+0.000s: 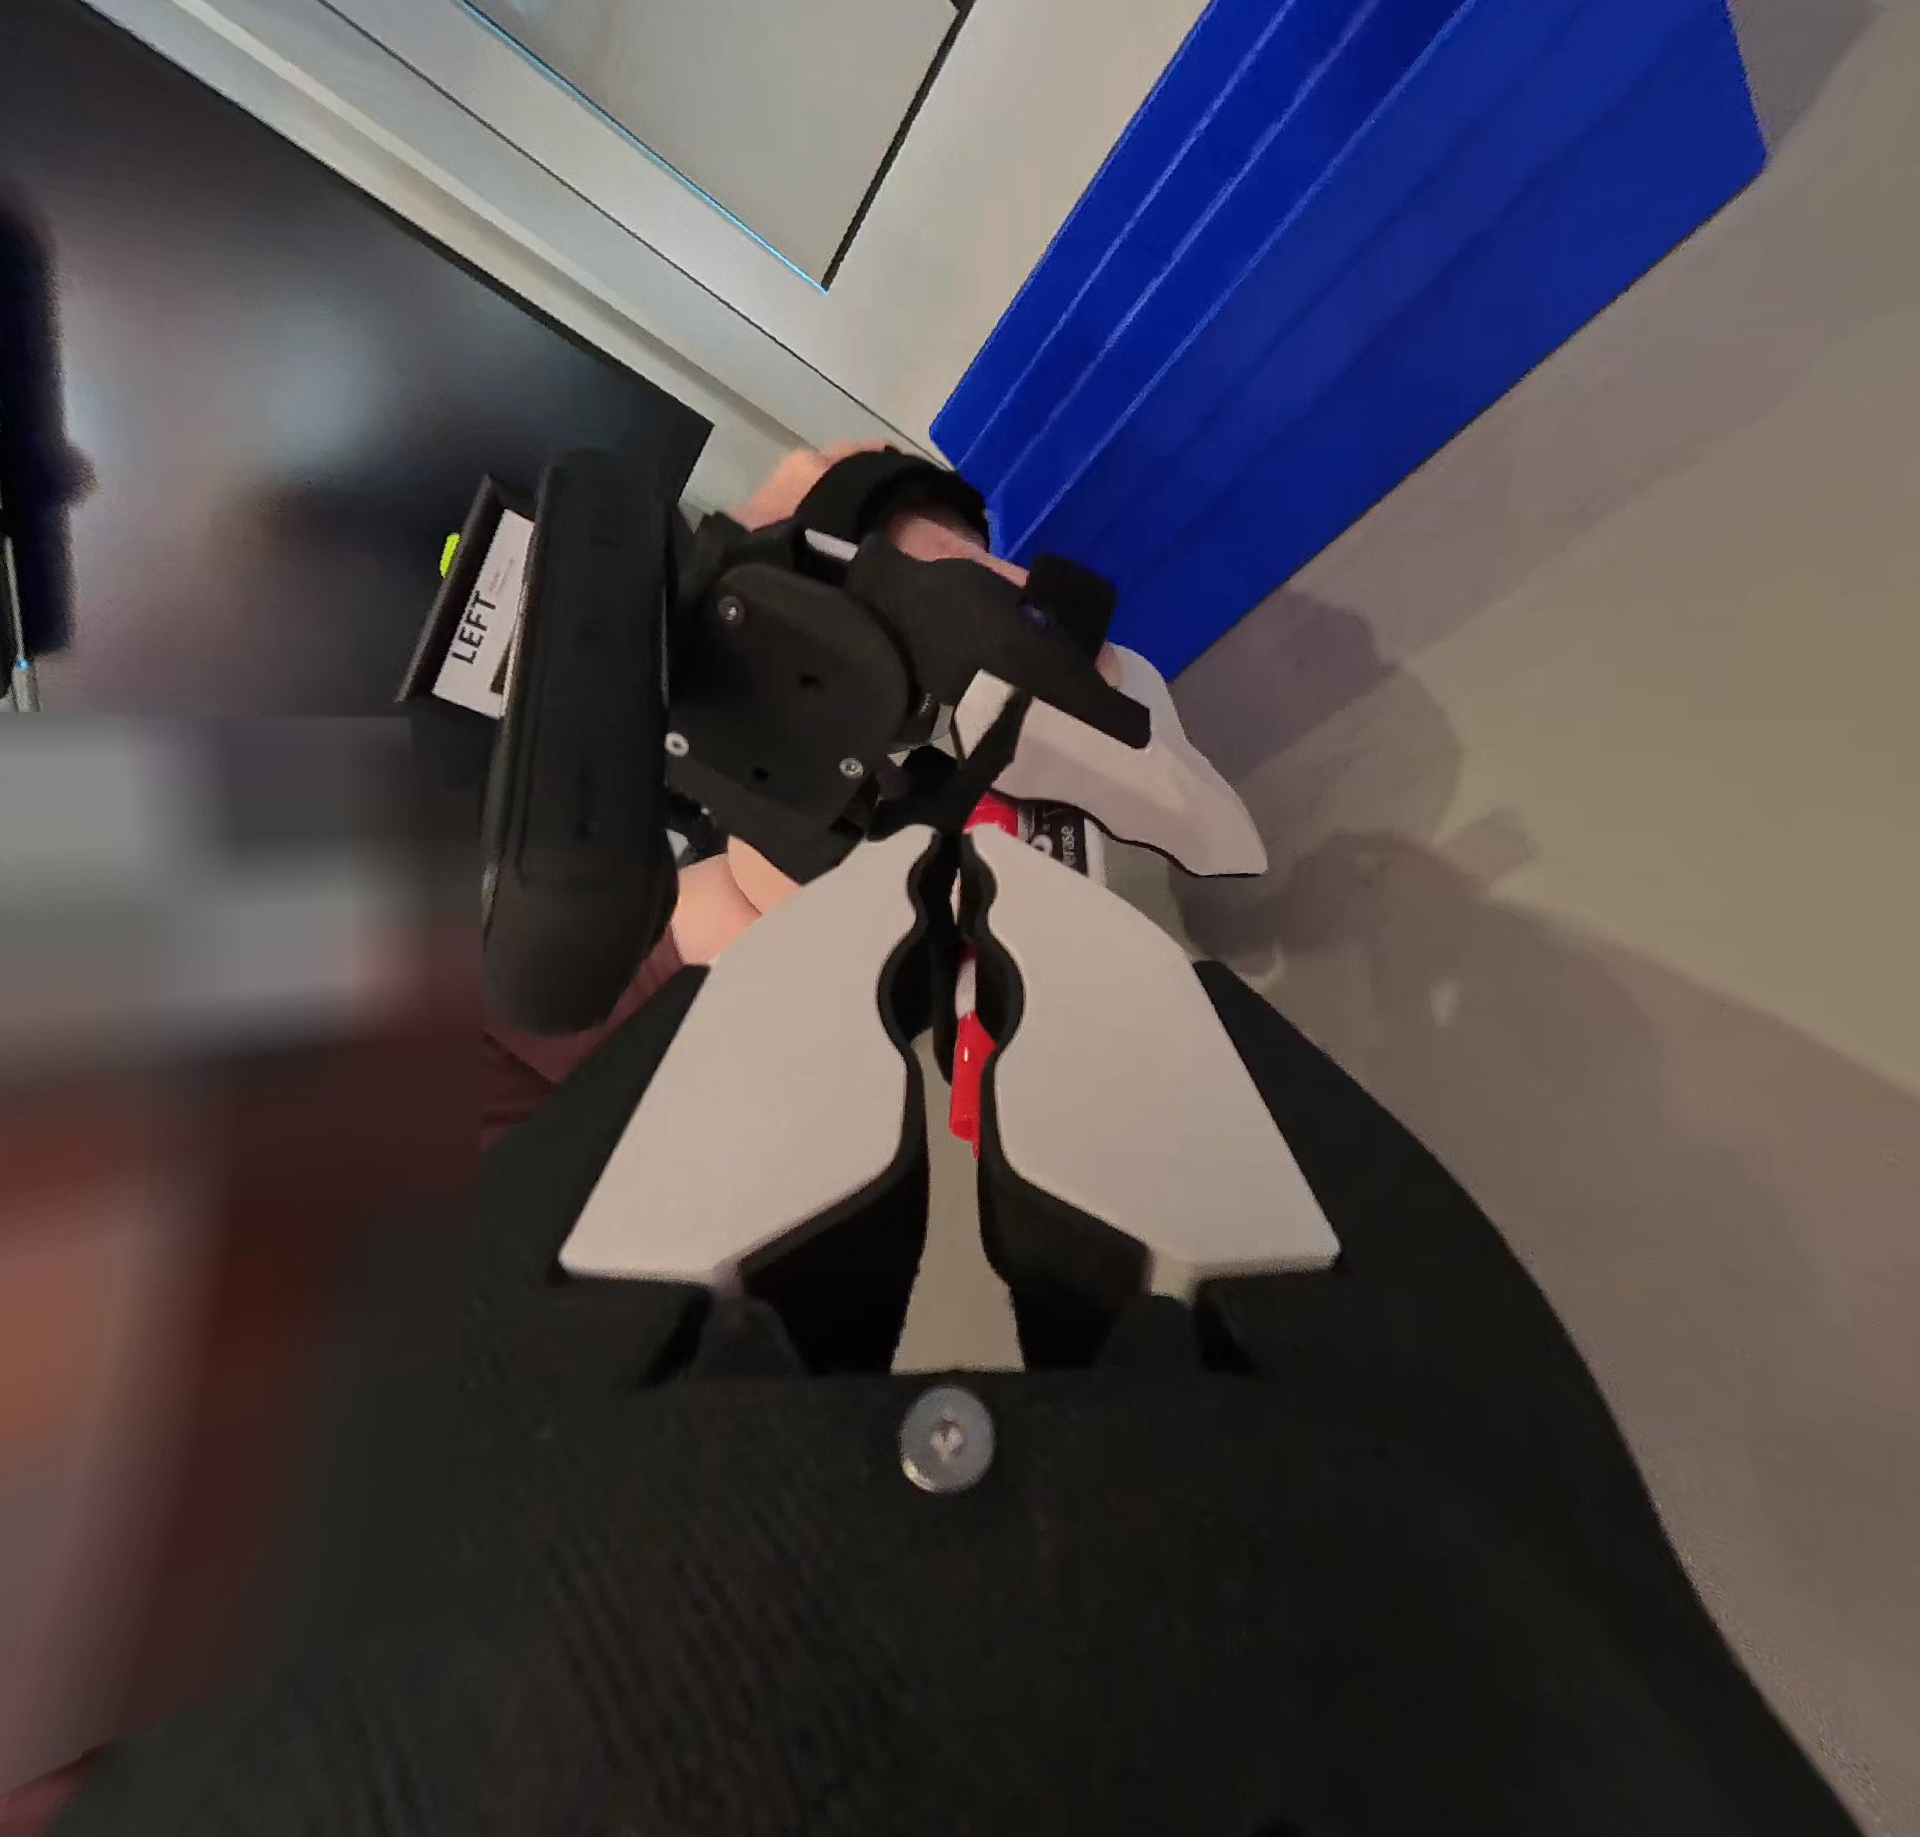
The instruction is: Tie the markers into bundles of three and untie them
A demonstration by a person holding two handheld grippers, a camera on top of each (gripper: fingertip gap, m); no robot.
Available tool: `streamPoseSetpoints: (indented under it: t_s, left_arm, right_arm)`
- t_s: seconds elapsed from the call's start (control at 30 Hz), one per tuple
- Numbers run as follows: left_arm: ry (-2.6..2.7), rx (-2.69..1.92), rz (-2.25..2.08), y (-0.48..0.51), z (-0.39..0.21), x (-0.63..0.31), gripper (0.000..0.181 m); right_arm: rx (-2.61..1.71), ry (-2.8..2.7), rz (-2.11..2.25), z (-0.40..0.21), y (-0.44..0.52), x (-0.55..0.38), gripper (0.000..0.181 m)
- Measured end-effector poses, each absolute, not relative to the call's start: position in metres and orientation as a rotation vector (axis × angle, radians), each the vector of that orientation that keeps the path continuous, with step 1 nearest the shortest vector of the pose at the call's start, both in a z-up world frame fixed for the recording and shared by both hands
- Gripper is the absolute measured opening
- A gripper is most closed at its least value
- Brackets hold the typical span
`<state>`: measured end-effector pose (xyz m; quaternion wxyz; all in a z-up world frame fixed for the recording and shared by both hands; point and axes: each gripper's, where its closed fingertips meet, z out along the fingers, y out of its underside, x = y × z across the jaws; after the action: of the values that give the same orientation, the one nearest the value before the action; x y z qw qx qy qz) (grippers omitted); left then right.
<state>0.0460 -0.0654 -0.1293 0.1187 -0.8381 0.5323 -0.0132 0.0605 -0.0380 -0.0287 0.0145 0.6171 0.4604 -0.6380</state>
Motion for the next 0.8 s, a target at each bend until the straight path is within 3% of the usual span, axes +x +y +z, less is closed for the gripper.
streamPoseSetpoints:
  t_s: [0.8]
  left_arm:
    - [1.523,-2.450,-0.047,-0.063,-0.127,0.049,0.042]
  right_arm:
    - [2.060,0.933,-1.788,-0.038,-0.030,0.035,0.004]
